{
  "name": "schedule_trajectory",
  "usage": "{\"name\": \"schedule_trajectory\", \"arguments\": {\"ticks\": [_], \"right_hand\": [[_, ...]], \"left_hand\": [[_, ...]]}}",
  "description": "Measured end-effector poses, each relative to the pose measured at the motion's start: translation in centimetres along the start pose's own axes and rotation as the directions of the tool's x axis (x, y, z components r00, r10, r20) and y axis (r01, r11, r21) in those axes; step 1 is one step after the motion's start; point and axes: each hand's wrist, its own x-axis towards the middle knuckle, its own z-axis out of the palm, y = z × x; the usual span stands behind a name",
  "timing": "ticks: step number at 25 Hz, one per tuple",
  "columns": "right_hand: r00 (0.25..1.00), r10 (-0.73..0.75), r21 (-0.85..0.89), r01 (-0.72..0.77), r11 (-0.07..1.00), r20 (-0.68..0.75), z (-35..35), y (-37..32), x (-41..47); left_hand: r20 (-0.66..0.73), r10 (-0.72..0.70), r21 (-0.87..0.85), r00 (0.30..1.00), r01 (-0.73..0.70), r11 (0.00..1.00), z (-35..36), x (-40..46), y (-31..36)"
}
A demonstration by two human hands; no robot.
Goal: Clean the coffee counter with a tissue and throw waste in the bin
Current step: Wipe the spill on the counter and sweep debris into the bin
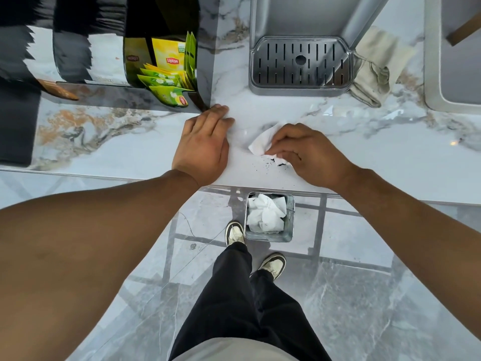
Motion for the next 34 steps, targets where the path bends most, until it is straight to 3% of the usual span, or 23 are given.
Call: {"name": "schedule_trajectory", "arguments": {"ticks": [3, 7, 13, 17, 21, 24, 29, 34], "right_hand": [[0.999, 0.023, 0.065, -0.026, 0.998, 0.048, -1.2, 0.6, 1.4], [0.999, 0.030, 0.012, -0.030, 0.999, 0.039, -1.5, 1.0, 5.3], [0.930, -0.149, 0.019, 0.151, 0.988, 0.335, -0.2, -0.3, 6.6], [0.836, -0.119, -0.049, 0.171, 0.984, 0.535, -2.5, 0.5, 6.0], [0.919, -0.118, -0.015, 0.133, 0.991, 0.376, -3.2, 0.4, 8.0], [0.923, -0.160, -0.017, 0.177, 0.984, 0.350, -1.2, -1.1, 8.8], [0.830, -0.280, 0.045, 0.295, 0.954, 0.482, 0.4, -1.8, 6.5], [0.723, -0.220, -0.018, 0.306, 0.952, 0.655, -1.3, -1.8, 6.6]], "left_hand": [[0.011, -0.006, 0.013, 1.000, 0.006, 1.000, -0.1, 0.0, 0.0], [0.012, -0.005, 0.013, 1.000, 0.005, 1.000, -0.1, 0.0, 0.2], [0.030, -0.024, 0.026, 0.999, 0.023, 0.999, -0.4, 0.1, 0.3], [0.030, -0.022, 0.019, 0.999, 0.022, 1.000, -0.4, 0.1, 0.3], [0.048, -0.030, 0.047, 0.998, 0.028, 0.999, -0.4, 0.1, 0.4], [0.067, -0.029, 0.050, 0.997, 0.026, 0.998, -0.1, 0.1, 0.2], [0.068, -0.023, 0.032, 0.997, 0.021, 0.999, -0.3, 0.1, 0.1], [0.049, -0.024, 0.036, 0.999, 0.023, 0.999, -0.3, 0.0, 0.4]]}}
